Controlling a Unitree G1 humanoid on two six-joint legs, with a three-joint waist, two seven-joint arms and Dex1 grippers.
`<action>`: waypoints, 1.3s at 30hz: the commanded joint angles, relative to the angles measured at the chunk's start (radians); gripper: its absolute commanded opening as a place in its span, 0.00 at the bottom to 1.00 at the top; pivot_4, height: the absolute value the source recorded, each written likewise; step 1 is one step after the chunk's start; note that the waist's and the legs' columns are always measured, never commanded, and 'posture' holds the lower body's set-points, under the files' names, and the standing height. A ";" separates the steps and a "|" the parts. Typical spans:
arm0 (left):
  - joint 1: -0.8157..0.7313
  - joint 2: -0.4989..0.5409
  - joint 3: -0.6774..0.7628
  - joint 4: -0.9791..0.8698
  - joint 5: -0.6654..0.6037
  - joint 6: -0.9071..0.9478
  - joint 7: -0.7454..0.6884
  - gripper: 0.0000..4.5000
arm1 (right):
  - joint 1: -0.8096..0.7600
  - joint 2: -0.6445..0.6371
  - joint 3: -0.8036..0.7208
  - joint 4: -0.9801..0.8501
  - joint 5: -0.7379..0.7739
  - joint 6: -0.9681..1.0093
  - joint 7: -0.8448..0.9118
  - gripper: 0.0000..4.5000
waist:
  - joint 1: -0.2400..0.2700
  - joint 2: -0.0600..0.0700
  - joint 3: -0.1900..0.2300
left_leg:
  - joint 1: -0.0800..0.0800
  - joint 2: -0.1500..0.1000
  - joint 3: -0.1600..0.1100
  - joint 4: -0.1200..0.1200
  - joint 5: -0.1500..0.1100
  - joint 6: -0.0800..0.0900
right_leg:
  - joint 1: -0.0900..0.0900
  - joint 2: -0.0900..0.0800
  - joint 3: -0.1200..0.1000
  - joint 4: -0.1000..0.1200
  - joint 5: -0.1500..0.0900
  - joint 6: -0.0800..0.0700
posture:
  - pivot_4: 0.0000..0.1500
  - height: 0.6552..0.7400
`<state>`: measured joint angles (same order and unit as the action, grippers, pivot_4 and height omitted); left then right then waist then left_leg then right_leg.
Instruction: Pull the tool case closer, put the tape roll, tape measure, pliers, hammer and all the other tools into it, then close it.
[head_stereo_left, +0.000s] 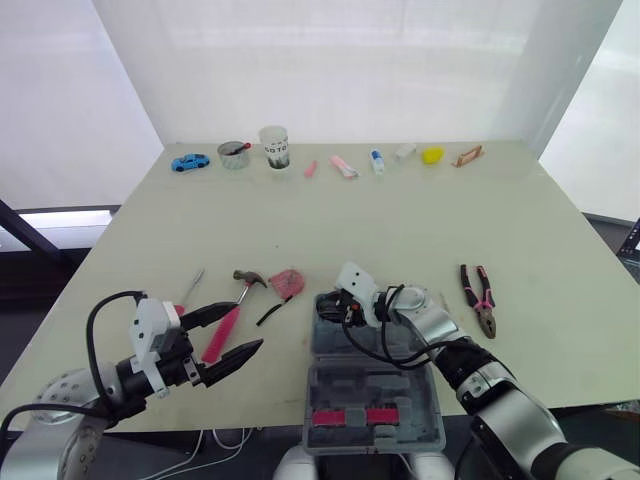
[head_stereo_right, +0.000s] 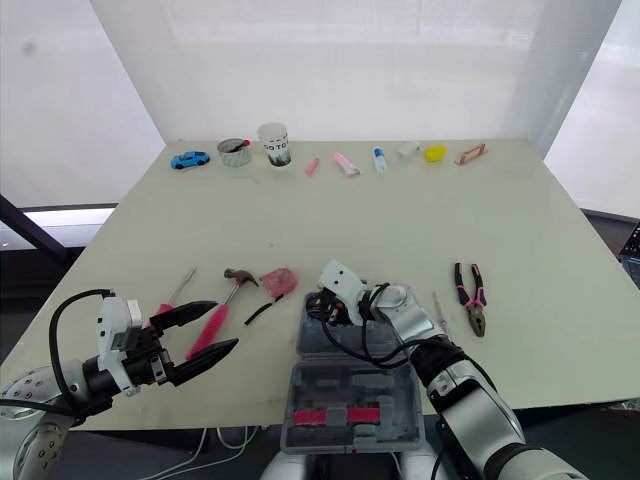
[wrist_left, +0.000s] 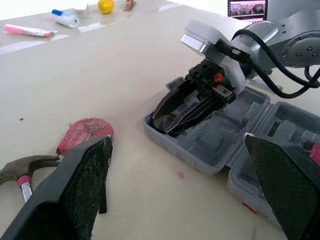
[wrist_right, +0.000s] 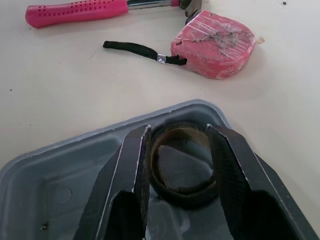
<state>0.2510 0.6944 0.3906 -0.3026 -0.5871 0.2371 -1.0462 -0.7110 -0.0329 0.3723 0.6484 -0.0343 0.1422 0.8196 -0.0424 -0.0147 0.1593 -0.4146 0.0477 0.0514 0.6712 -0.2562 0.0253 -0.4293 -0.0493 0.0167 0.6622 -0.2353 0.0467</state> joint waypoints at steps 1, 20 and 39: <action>-0.002 0.011 0.015 -0.006 0.000 -0.019 -0.006 1.00 | 0.003 -0.002 -0.018 0.012 0.000 0.005 -0.004 0.41 | 0.000 0.000 0.000 | 0.000 0.000 0.000 0.000 0.000 0.000 | 0.000 0.000 0.000 0.000 0.000 0.000 | 1.00 1.00; -0.020 -0.001 -0.002 0.014 0.003 -0.030 -0.013 1.00 | 0.041 0.016 -0.056 -0.078 0.036 -0.052 0.000 0.41 | 0.000 -0.003 -0.003 | 0.001 0.000 0.000 0.000 0.000 0.000 | 0.001 0.000 0.000 0.000 0.000 0.000 | 1.00 1.00; 0.021 -0.119 0.112 0.164 -0.010 -0.130 0.050 1.00 | 0.450 -0.243 -0.361 -0.803 0.336 0.116 -0.007 0.41 | 0.009 -0.004 -0.003 | 0.000 0.000 -0.001 0.000 0.000 0.000 | 0.001 0.000 0.000 0.000 0.000 0.000 | 1.00 1.00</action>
<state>0.2598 0.5783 0.4559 -0.1602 -0.5921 0.1394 -1.0114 -0.3069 -0.2413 0.0861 -0.0822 0.2675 0.2675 0.8222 -0.0330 -0.0185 0.1567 -0.4147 0.0474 0.0502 0.6706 -0.2563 0.0255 -0.4287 -0.0490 0.0162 0.6614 -0.2356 0.0467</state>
